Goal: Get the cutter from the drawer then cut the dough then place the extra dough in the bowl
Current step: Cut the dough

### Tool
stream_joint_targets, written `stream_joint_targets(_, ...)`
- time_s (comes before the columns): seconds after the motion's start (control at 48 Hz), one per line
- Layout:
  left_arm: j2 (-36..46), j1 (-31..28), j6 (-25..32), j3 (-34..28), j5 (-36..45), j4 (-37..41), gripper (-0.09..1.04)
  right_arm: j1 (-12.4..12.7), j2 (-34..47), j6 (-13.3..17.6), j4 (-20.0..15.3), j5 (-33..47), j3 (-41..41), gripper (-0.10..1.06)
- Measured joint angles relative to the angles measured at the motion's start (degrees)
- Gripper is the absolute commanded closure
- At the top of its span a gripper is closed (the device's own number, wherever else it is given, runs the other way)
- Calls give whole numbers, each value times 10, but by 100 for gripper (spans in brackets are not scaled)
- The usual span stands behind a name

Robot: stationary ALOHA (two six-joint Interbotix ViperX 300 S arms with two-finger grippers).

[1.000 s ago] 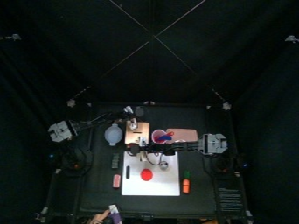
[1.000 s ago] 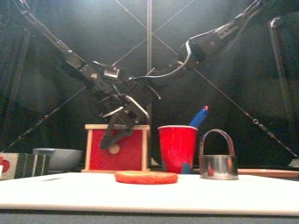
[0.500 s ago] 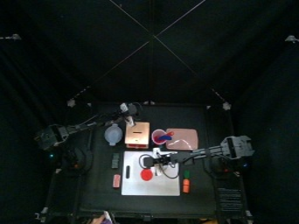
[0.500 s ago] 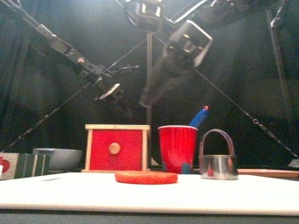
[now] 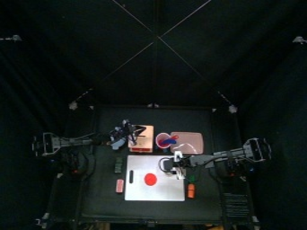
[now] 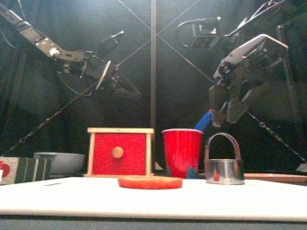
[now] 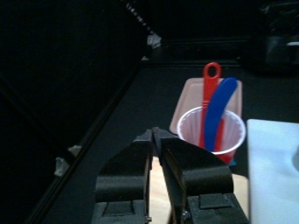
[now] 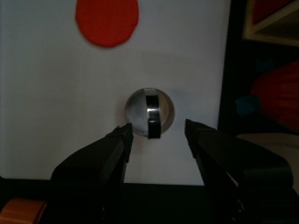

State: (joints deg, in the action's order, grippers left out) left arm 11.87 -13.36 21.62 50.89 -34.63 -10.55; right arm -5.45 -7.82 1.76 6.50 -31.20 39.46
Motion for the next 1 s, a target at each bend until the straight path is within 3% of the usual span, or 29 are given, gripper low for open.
stream_joint_targets(0.208, 0, 47, -2, 41, -40, -2, 37, 1, 54, 3, -2, 11, -12, 20)
stream_joint_targets(0.396, -4, 74, -5, 82, -44, -29, 38, -3, 65, 3, -2, 11, -32, 52)
stream_joint_targets(0.5, -5, 96, -5, 93, -44, -52, 38, -9, 64, 3, -1, -5, -39, 61)
stream_joint_targets(0.792, -7, 160, -4, 106, -43, -107, 37, -33, 60, 4, -23, -51, -93, 63)
stream_joint_targets(1.0, -7, 217, 6, 107, -44, -117, 38, -32, 89, 5, -48, -53, -153, 63)
